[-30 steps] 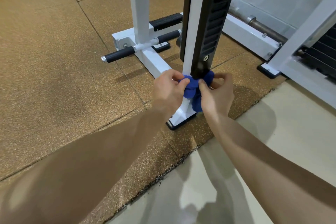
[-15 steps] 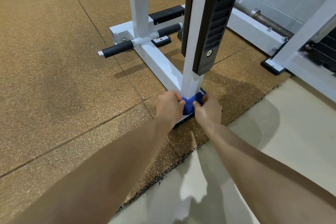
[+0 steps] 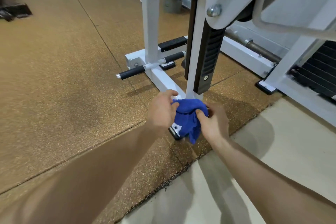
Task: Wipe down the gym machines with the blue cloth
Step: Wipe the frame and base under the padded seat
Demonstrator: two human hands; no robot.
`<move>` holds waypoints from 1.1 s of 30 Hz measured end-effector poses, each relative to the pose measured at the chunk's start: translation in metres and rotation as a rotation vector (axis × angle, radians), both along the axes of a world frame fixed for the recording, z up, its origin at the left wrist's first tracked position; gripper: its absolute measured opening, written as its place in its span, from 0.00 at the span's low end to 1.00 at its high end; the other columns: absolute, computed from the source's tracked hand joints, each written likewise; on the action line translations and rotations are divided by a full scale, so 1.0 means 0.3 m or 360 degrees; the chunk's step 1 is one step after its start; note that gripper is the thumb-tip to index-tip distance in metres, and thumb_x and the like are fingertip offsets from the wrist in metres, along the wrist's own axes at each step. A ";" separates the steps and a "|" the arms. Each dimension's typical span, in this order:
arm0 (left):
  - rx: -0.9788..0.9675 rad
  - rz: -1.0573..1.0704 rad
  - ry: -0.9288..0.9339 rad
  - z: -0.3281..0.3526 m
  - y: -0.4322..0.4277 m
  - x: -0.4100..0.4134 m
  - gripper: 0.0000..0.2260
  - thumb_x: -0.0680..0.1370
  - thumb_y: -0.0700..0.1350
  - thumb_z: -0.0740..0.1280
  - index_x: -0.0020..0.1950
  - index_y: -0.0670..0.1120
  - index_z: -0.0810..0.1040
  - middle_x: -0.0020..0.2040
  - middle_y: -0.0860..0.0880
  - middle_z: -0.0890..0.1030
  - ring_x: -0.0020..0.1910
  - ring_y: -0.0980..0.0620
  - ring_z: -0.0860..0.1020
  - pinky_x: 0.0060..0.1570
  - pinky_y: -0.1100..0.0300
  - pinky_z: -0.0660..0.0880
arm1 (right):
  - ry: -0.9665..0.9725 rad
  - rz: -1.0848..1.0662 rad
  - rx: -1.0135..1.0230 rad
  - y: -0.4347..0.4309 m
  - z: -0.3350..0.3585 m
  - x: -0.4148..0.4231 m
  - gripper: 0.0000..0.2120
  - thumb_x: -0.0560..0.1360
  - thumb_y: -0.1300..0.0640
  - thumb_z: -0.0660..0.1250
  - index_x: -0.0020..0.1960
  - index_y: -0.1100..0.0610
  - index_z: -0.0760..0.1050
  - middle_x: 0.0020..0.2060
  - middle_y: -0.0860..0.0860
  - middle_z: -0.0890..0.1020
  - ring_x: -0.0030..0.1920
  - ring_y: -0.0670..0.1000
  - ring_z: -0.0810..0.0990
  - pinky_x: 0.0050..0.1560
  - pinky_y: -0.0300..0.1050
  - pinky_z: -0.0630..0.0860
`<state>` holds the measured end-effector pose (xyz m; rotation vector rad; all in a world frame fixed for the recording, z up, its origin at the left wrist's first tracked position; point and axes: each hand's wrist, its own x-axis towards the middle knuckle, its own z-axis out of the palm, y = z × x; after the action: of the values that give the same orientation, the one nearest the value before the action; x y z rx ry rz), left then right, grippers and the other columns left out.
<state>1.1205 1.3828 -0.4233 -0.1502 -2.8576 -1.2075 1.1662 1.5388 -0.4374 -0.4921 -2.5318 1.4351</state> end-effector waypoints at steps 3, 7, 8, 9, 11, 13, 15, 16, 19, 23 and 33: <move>-0.0209 0.0040 0.0054 0.068 -0.057 0.032 0.09 0.83 0.47 0.63 0.59 0.48 0.81 0.53 0.49 0.76 0.51 0.50 0.75 0.55 0.57 0.71 | 0.0066 0.0069 -0.0171 -0.047 0.065 0.027 0.06 0.79 0.57 0.68 0.52 0.46 0.77 0.42 0.41 0.81 0.43 0.38 0.81 0.38 0.30 0.72; -0.0102 0.0262 0.0078 0.117 -0.100 0.131 0.08 0.81 0.47 0.63 0.45 0.47 0.79 0.43 0.50 0.75 0.45 0.50 0.73 0.44 0.61 0.62 | 0.0089 0.0176 -0.0261 -0.101 0.133 0.094 0.07 0.77 0.59 0.70 0.55 0.52 0.82 0.41 0.49 0.84 0.35 0.39 0.80 0.34 0.33 0.75; -0.0066 0.0290 0.0057 0.126 -0.104 0.172 0.08 0.81 0.46 0.64 0.43 0.48 0.76 0.43 0.50 0.75 0.43 0.50 0.72 0.43 0.62 0.60 | 0.0043 0.0166 -0.0315 -0.117 0.147 0.116 0.08 0.77 0.59 0.70 0.54 0.52 0.82 0.40 0.49 0.84 0.35 0.42 0.80 0.35 0.39 0.78; -0.0050 0.0307 0.0028 0.138 -0.107 0.215 0.09 0.81 0.46 0.64 0.41 0.48 0.75 0.42 0.49 0.76 0.41 0.51 0.72 0.41 0.63 0.61 | 0.0008 0.0147 -0.0333 -0.132 0.156 0.140 0.07 0.76 0.58 0.71 0.54 0.51 0.82 0.40 0.48 0.84 0.37 0.45 0.81 0.39 0.44 0.80; -0.0065 0.0356 -0.0059 0.172 -0.112 0.303 0.10 0.81 0.46 0.63 0.41 0.48 0.76 0.39 0.49 0.78 0.35 0.52 0.74 0.38 0.61 0.65 | -0.0060 0.0127 -0.0305 -0.157 0.179 0.200 0.06 0.75 0.53 0.71 0.51 0.48 0.83 0.40 0.47 0.83 0.42 0.49 0.83 0.48 0.53 0.82; -0.0089 0.0431 -0.0157 0.215 -0.129 0.394 0.09 0.81 0.48 0.62 0.44 0.48 0.79 0.41 0.49 0.80 0.36 0.51 0.77 0.37 0.59 0.68 | -0.0155 0.0147 -0.0324 -0.181 0.215 0.270 0.07 0.75 0.49 0.70 0.51 0.47 0.82 0.40 0.47 0.84 0.44 0.50 0.83 0.51 0.56 0.82; -0.0095 0.0479 -0.0236 0.258 -0.151 0.492 0.09 0.81 0.48 0.62 0.46 0.48 0.80 0.42 0.51 0.80 0.38 0.51 0.77 0.36 0.59 0.67 | -0.0212 0.0176 -0.0331 -0.199 0.260 0.349 0.03 0.77 0.52 0.69 0.49 0.48 0.81 0.39 0.47 0.83 0.43 0.49 0.83 0.51 0.54 0.81; -0.0107 0.0495 -0.0269 0.279 -0.163 0.539 0.09 0.81 0.49 0.62 0.47 0.48 0.80 0.42 0.51 0.80 0.38 0.51 0.76 0.37 0.59 0.66 | -0.0232 0.0195 -0.0343 -0.208 0.286 0.389 0.03 0.78 0.53 0.69 0.49 0.49 0.81 0.39 0.47 0.83 0.43 0.48 0.83 0.51 0.54 0.81; -0.0153 0.0560 -0.0351 0.351 -0.191 0.674 0.10 0.81 0.51 0.61 0.49 0.50 0.80 0.46 0.50 0.80 0.42 0.50 0.77 0.40 0.58 0.68 | -0.0298 0.0223 -0.0417 -0.227 0.375 0.511 0.05 0.79 0.56 0.68 0.52 0.51 0.82 0.42 0.48 0.84 0.45 0.49 0.84 0.53 0.54 0.81; -0.0156 0.0564 -0.0428 0.455 -0.212 0.826 0.09 0.80 0.51 0.62 0.49 0.50 0.80 0.47 0.48 0.79 0.44 0.49 0.77 0.41 0.57 0.69 | -0.0359 0.0198 -0.0419 -0.238 0.507 0.652 0.05 0.79 0.58 0.66 0.49 0.51 0.81 0.39 0.48 0.84 0.44 0.49 0.83 0.46 0.44 0.80; -0.0235 0.0428 -0.0445 0.968 -0.224 0.994 0.08 0.81 0.51 0.62 0.52 0.51 0.80 0.50 0.52 0.77 0.47 0.50 0.77 0.47 0.54 0.74 | -0.0352 0.0153 -0.0566 -0.249 1.020 0.908 0.10 0.76 0.63 0.65 0.48 0.51 0.81 0.35 0.50 0.83 0.34 0.49 0.79 0.36 0.38 0.76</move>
<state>1.4186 1.3157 -0.1330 0.4194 -3.0674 -1.0385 1.4386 1.4640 -0.1313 -0.6223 -2.4962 1.9837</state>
